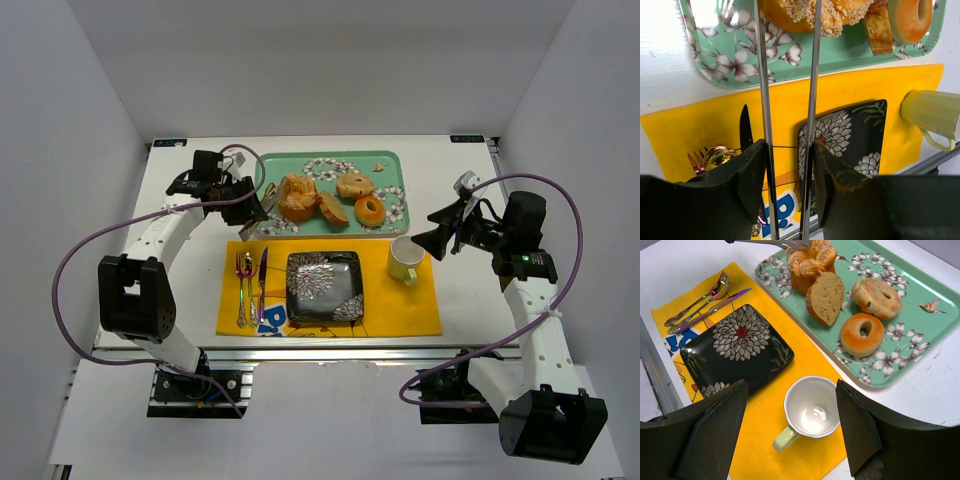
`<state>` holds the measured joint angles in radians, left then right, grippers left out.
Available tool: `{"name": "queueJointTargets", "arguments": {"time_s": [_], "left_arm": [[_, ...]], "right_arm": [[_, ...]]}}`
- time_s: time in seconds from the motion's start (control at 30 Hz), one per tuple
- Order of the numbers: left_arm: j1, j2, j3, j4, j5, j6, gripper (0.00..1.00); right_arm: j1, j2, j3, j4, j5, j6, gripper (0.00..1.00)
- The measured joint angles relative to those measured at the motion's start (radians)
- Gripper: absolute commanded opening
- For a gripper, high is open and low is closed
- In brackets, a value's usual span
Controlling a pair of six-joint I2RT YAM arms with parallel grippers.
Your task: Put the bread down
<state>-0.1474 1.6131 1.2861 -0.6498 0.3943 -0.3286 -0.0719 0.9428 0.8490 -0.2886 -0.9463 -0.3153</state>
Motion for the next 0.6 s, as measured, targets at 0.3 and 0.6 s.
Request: {"name": "queueJointTargets", "arguments": {"time_s": [0.3, 0.6], "left_arm": [[-0.001, 0.0, 0.0, -0.004, 0.002, 0.012, 0.09], [0.007, -0.082, 0.016, 0.031, -0.051, -0.06, 0.0]], "right_arm": [[0.0, 0.0, 0.0, 0.0, 0.0, 0.005, 0.76], [0.0, -0.007, 0.0, -0.001, 0.0, 0.005, 0.76]]}}
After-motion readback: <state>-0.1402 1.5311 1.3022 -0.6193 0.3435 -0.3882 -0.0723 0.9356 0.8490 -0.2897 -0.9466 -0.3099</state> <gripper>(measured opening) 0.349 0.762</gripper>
